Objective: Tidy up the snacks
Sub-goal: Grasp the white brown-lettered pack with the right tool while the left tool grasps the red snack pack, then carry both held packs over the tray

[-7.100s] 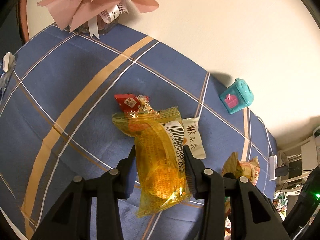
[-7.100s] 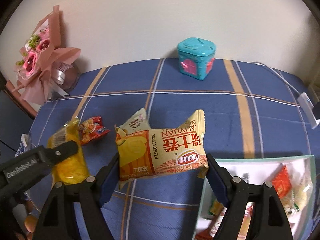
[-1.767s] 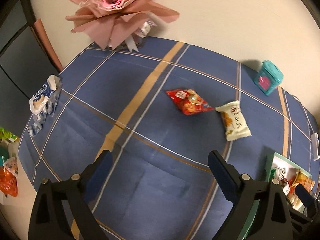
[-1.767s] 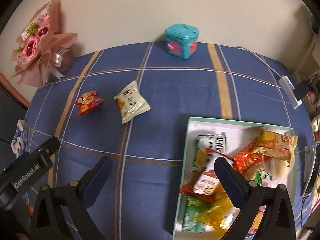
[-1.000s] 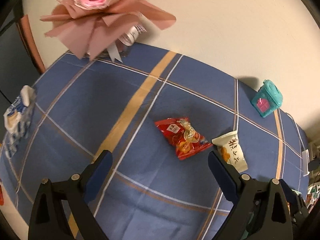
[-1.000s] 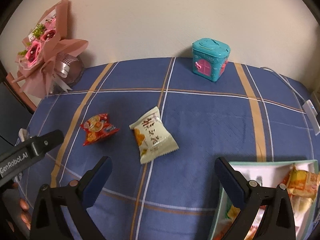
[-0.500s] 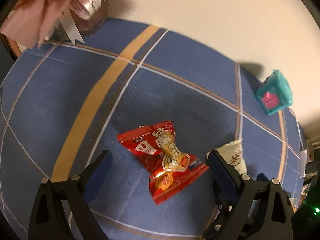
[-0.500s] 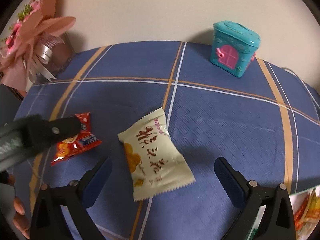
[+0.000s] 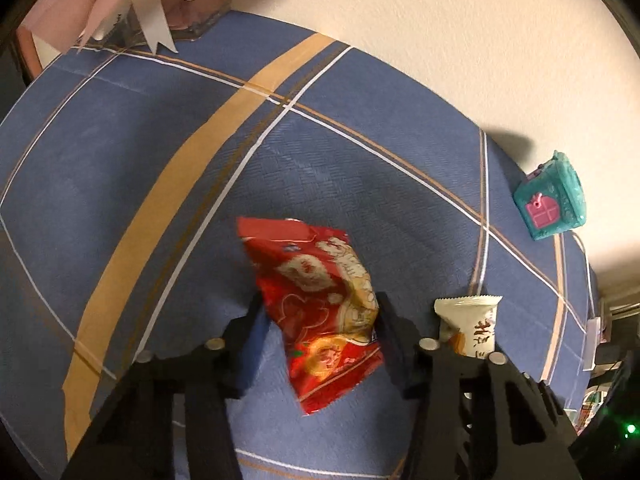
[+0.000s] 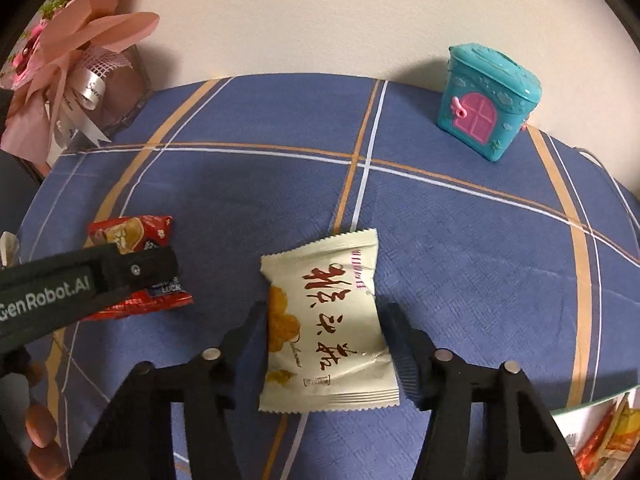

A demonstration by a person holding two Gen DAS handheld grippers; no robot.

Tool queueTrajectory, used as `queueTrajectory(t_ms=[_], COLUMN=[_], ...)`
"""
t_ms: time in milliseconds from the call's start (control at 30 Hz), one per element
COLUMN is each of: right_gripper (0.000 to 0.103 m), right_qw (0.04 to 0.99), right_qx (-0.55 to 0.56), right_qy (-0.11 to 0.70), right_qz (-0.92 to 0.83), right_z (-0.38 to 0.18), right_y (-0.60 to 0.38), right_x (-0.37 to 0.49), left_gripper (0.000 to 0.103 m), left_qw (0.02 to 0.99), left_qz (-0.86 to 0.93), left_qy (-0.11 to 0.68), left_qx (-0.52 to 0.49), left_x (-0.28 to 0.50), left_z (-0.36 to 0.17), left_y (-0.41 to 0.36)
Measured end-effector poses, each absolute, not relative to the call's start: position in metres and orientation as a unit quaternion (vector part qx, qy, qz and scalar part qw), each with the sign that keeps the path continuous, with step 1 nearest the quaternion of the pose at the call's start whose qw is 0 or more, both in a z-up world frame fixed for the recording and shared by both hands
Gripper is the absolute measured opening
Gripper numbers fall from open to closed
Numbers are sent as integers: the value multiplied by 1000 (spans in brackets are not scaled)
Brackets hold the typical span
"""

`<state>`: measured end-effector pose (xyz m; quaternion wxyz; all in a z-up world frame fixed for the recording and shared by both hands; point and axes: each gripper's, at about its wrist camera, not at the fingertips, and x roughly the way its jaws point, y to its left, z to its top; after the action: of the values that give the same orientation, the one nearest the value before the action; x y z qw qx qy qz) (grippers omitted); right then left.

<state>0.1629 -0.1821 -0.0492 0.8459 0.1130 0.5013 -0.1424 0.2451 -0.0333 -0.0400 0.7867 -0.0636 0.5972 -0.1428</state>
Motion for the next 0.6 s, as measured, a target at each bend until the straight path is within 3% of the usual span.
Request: queueTrajectory(t_ms=[100, 600], right_gripper=[55, 55], right_qw=[845, 843], right_qx=[119, 121], right_qy=[502, 499], right_qz=[-143, -160], right_z=[-45, 3], right_y=[-182, -171], right_x=[155, 66], left_gripper=[52, 51], left_qw=[790, 796], left_qz=[-140, -151], left_qy=[593, 579], left_qx=[-74, -91], left_x=[233, 153], left_z=[-33, 23], left_y=[-25, -4])
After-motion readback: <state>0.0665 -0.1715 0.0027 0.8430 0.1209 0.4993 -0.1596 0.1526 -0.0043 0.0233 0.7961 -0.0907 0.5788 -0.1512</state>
